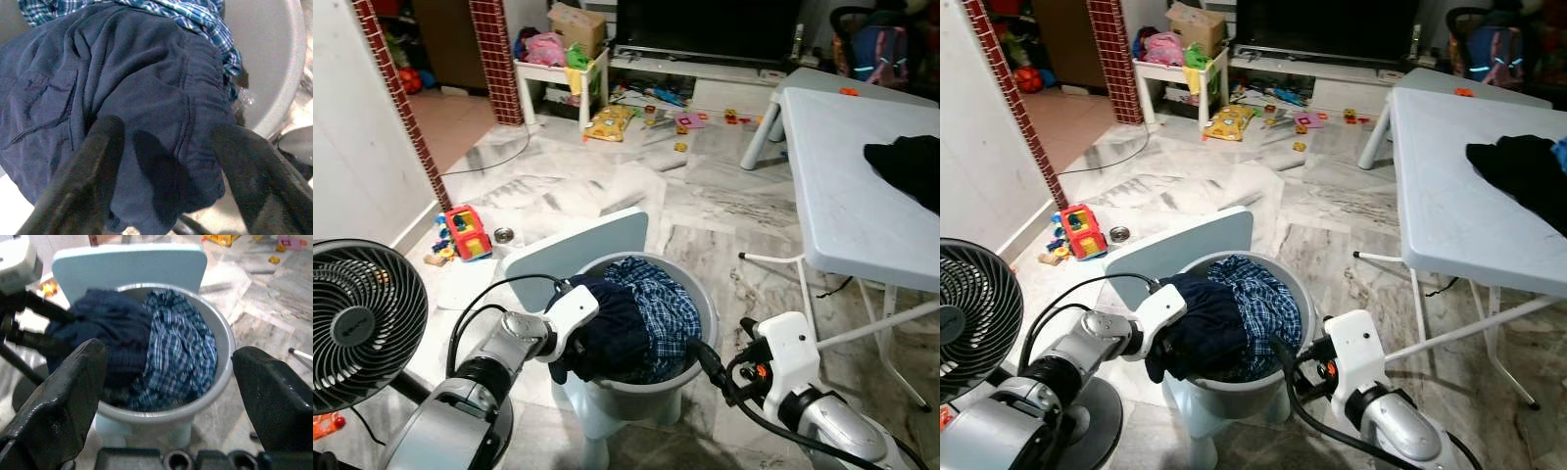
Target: Hang hanger
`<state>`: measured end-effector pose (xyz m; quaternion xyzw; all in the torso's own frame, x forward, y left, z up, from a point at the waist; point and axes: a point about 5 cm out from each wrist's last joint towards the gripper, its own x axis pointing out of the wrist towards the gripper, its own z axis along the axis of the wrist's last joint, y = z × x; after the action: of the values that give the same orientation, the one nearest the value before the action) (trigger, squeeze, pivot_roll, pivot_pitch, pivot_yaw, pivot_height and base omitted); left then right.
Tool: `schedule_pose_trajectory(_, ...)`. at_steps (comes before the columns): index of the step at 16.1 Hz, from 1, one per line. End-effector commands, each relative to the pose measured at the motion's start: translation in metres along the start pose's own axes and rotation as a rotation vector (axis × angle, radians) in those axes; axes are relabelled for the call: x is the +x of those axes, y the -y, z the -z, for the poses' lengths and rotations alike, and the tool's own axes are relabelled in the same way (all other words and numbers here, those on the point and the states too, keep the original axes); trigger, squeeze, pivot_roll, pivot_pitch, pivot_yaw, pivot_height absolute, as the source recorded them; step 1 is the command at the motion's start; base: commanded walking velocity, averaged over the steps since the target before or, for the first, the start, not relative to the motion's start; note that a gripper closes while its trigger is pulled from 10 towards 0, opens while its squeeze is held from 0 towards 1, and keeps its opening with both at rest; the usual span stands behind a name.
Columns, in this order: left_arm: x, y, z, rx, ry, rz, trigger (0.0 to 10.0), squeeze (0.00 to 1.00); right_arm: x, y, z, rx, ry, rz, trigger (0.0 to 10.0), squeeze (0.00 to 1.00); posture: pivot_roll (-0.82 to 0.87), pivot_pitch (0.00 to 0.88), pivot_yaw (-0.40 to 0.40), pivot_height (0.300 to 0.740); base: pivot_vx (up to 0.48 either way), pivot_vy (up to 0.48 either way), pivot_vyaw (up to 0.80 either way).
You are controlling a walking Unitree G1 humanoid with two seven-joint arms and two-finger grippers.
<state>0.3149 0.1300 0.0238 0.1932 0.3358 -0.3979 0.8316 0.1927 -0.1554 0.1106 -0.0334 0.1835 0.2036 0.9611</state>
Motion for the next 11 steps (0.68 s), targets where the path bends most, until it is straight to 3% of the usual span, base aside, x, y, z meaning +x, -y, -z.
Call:
schedule_pose_trajectory(1,-0.001,-0.003,-0.002,-0.001,0.003,-0.022,0.0,0.0,-0.003,-0.002,-0.002,-0.011,-0.004,-0.011,10.0,0.0,-0.1,0.0,-0.052,0.74,0.0,0.0,0.0)
schedule_pose_trajectory(6,0.003,-0.005,-0.008,-0.023,0.049,-0.143,0.0,0.0,-0.012,-0.007,0.0,-0.018,-0.048,-0.046,10.0,0.0,-0.13,0.0,-0.056,0.74,0.0,0.0,0.0)
schedule_pose_trajectory(7,0.003,-0.007,-0.011,-0.023,0.064,-0.171,2.3,0.0,-0.013,-0.008,0.0,-0.019,-0.053,-0.057,10.0,0.0,-0.13,0.0,-0.056,0.74,0.0,0.0,0.0)
schedule_pose_trajectory(8,0.002,-0.01,-0.017,-0.023,0.092,-0.213,10.0,0.0,-0.014,-0.009,-0.001,-0.02,-0.054,-0.068,10.0,0.0,-0.12,0.0,-0.056,0.74,0.0,0.0,0.0)
schedule_pose_trajectory(9,0.0,-0.015,-0.024,-0.03,0.135,-0.263,10.0,0.0,-0.015,-0.008,-0.002,-0.018,-0.047,-0.066,10.0,0.0,-0.11,0.0,-0.055,0.74,0.0,0.0,0.0)
schedule_pose_trajectory(11,-0.01,-0.025,-0.047,-0.118,0.345,-0.31,10.0,0.0,-0.014,0.004,-0.008,0.041,0.036,0.024,10.0,0.0,-0.07,0.0,-0.056,0.74,0.0,0.0,0.0)
